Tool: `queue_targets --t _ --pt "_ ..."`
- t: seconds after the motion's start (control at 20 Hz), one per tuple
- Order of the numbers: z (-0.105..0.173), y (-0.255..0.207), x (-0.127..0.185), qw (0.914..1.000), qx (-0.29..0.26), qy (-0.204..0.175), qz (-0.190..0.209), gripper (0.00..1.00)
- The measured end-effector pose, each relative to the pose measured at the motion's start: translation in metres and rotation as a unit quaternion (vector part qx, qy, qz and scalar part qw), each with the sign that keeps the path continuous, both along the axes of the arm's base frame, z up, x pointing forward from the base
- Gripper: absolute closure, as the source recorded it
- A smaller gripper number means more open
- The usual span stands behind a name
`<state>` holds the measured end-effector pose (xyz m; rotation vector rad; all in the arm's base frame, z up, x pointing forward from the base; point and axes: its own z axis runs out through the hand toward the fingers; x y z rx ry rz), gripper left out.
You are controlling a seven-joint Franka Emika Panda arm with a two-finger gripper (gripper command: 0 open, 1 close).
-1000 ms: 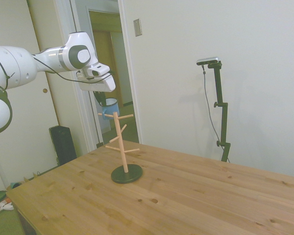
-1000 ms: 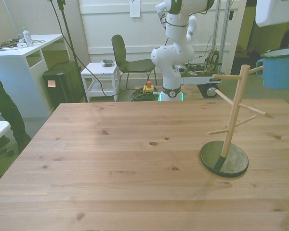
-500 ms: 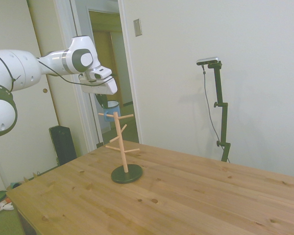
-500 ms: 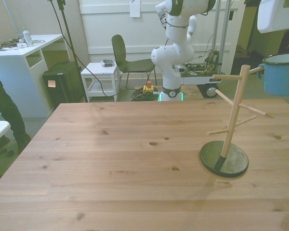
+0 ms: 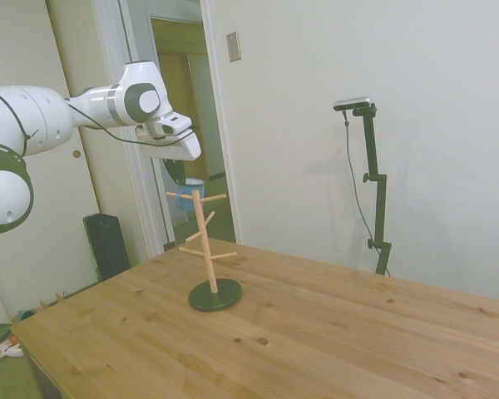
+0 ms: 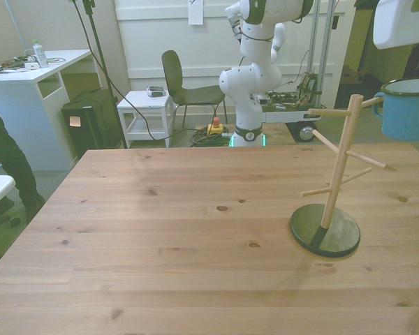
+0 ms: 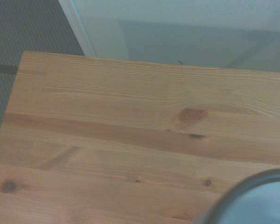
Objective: Hang the mug
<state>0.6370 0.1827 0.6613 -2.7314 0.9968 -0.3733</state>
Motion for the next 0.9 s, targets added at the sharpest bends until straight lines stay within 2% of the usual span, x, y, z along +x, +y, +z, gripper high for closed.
queue_targets --t 0.6,0.9 --pt "0.002 -0.003 0.0 1.0 0.001 -0.001 -0.002 0.0" --pt "0.012 0.0 -0.01 1.0 0.002 -0.008 0.002 0.0"
